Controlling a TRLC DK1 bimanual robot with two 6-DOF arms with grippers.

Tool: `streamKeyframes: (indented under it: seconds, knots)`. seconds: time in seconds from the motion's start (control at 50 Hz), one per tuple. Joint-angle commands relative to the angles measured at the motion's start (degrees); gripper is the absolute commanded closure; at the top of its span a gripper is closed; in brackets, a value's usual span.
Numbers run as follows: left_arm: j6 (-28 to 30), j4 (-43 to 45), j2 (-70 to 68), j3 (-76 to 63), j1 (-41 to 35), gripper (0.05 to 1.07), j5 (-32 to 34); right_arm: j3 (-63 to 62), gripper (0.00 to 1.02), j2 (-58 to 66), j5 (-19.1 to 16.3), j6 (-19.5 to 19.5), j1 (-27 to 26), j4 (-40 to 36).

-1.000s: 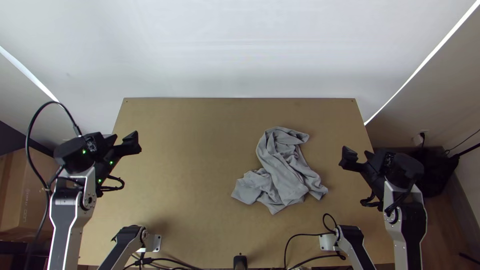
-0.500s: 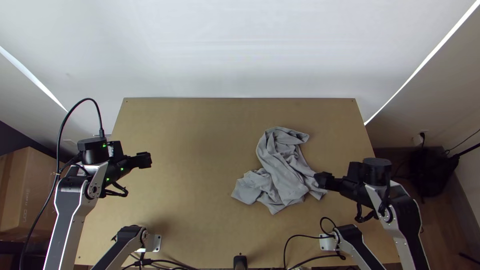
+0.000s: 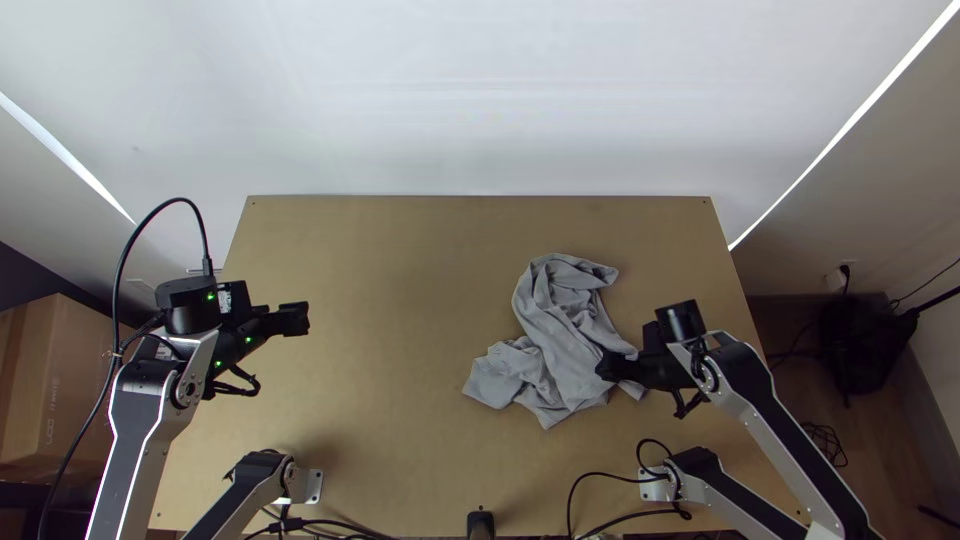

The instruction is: Fold the t-shirt

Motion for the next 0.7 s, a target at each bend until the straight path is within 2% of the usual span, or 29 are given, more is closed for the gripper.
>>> streamKeyframes:
  seconds: [0.0, 0.06, 0.1, 0.16, 0.2, 0.22, 0.34, 0.52, 0.68]
  knots:
    - [0.15, 0.08, -0.43, -0.18, 0.46, 0.1, 0.61, -1.67, 0.1, 4.62, -1.36, -1.13, 1.25, 0.46]
    - [0.15, -0.01, -0.43, -0.01, 0.9, 0.1, 0.52, -1.49, 0.11, 5.76, -2.33, -1.65, 3.8, 0.46]
    - [0.15, -0.01, -0.43, 0.08, 1.25, 0.1, 0.52, -1.41, 0.22, 6.46, -2.24, -2.01, 4.59, 0.9]
    - [0.24, -0.19, -0.43, 0.08, 1.51, 0.1, 0.52, -1.14, 0.51, 7.61, -2.33, -2.36, 5.39, 0.9]
    - [0.24, -0.19, -0.43, 0.34, 2.04, 0.1, 0.52, -0.7, 0.86, 7.87, -2.24, -2.45, 5.65, 1.25]
    - [0.33, -0.36, -0.43, 0.43, 2.22, 0.1, 0.52, -0.7, 1.0, 7.87, -2.24, -2.45, 5.56, 2.31]
    - [0.77, -1.33, -0.52, 1.57, 2.92, 0.1, 0.43, 2.11, 1.0, 7.52, -2.33, -1.65, 6.7, 3.19]
    - [1.3, -3.35, -0.52, 4.65, 2.92, 0.1, 0.43, 15.29, 1.0, 7.78, -1.19, -1.13, 11.27, 3.01]
    - [1.3, -4.05, -0.35, 6.32, 2.74, 0.1, 0.52, 27.86, 1.0, 15.34, 0.75, -2.89, 13.3, 3.63]
